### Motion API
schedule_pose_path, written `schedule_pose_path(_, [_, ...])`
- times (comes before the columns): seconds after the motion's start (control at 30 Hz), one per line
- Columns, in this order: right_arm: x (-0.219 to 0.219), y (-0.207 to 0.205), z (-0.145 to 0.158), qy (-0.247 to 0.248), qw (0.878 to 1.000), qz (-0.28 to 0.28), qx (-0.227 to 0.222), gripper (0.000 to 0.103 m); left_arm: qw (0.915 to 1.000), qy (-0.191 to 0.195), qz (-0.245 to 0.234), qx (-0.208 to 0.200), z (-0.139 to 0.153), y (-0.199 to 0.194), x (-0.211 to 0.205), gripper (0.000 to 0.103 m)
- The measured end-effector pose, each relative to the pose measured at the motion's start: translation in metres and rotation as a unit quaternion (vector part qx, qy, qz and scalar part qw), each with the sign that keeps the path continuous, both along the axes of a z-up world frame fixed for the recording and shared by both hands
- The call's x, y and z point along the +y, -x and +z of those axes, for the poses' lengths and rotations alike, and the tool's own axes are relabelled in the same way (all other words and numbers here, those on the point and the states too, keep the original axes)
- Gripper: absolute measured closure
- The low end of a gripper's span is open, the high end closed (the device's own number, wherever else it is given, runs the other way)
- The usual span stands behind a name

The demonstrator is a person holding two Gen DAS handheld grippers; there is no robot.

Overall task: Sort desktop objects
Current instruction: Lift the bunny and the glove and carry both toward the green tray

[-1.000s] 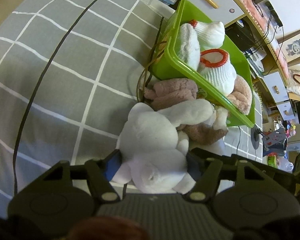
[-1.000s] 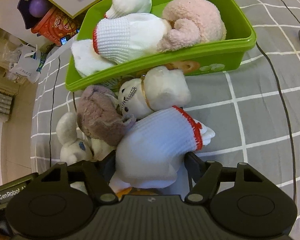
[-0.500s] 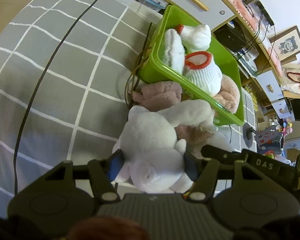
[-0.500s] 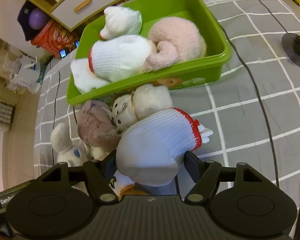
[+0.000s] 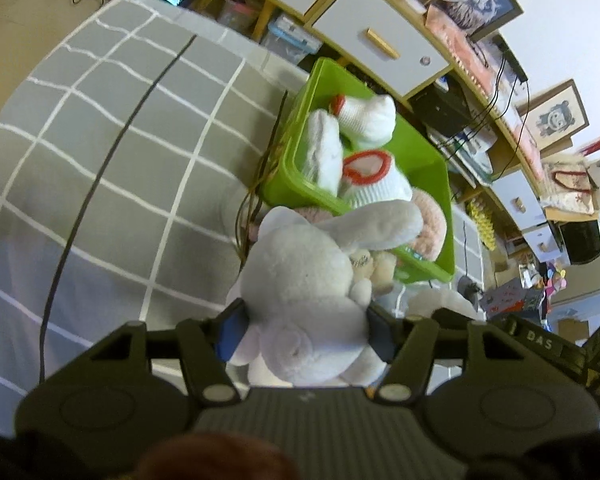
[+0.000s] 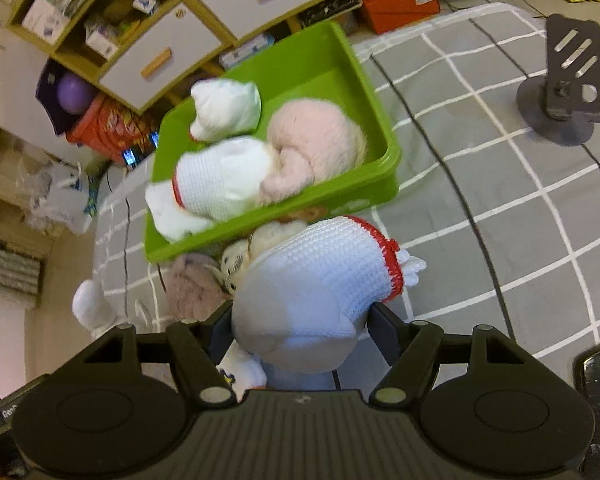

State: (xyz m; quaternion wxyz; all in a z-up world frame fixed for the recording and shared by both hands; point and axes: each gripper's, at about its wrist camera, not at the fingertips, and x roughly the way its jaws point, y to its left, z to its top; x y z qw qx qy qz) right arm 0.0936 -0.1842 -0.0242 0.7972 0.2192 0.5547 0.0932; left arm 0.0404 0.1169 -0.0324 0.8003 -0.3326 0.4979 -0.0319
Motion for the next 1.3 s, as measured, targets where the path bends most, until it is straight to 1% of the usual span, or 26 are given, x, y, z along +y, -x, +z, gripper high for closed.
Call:
schedule_pose_path(0.13, [-0.01, -0.002, 0.011, -0.009, 1.0, -0.018, -0.015, 0.032, 0.9998, 0.003, 0.007, -0.019, 0.008, -0.003, 0.001, 0.043])
schedule_pose_path(0.27, [-0.018, -0.004, 0.021, -0.015, 0.999, -0.037, -0.035, 0.032, 0.9987, 0.009, 0.015, -0.049, 0.018, -0.008, 0.001, 0.043])
schedule_pose_path(0.4, [-0.023, -0.007, 0.028, -0.023, 0.996, -0.055, -0.06, 0.032, 0.9959, 0.016, 0.028, -0.085, 0.024, -0.016, 0.005, 0.043])
schedule_pose_path(0.53, [-0.026, -0.015, 0.029, -0.036, 0.994, -0.066, -0.076, 0.032, 0.993, 0.009, 0.042, -0.11, 0.025, -0.026, 0.008, 0.043])
schedule_pose_path(0.67, [-0.028, -0.025, 0.025, -0.04, 0.991, -0.079, -0.099, 0.032, 0.988, 0.015, 0.068, -0.138, 0.018, -0.038, 0.009, 0.043])
schedule_pose_path(0.73, [-0.03, -0.031, 0.021, -0.045, 0.989, -0.09, -0.107, 0.032, 0.9856, 0.016, 0.073, -0.152, 0.015, -0.043, 0.008, 0.043])
schedule_pose_path(0.8, [-0.031, -0.037, 0.016, -0.05, 0.987, -0.106, -0.113, 0.032, 0.9844, 0.013, 0.078, -0.157, 0.011, -0.051, 0.005, 0.043])
schedule_pose_path(0.93, [-0.031, -0.05, 0.007, -0.065, 0.982, -0.127, -0.123, 0.032, 0.9817, 0.023, 0.074, -0.174, 0.004, -0.066, -0.005, 0.043])
schedule_pose_path(1.03, [-0.032, -0.058, 0.0, -0.079, 0.977, -0.146, -0.134, 0.032, 0.9797, 0.013, 0.07, -0.187, 0.001, -0.077, -0.014, 0.043])
schedule_pose_path(1.1, [-0.032, -0.063, -0.004, -0.086, 0.974, -0.157, -0.14, 0.032, 0.9758, 0.006, 0.074, -0.206, -0.001, -0.082, -0.021, 0.042])
schedule_pose_path(1.23, [-0.032, -0.074, -0.011, -0.107, 0.965, -0.183, -0.155, 0.032, 0.968, 0.024, 0.085, -0.235, -0.003, -0.092, -0.032, 0.042])
schedule_pose_path(1.3, [-0.031, -0.078, -0.013, -0.111, 0.96, -0.196, -0.168, 0.032, 0.9656, 0.037, 0.093, -0.24, -0.004, -0.099, -0.037, 0.042])
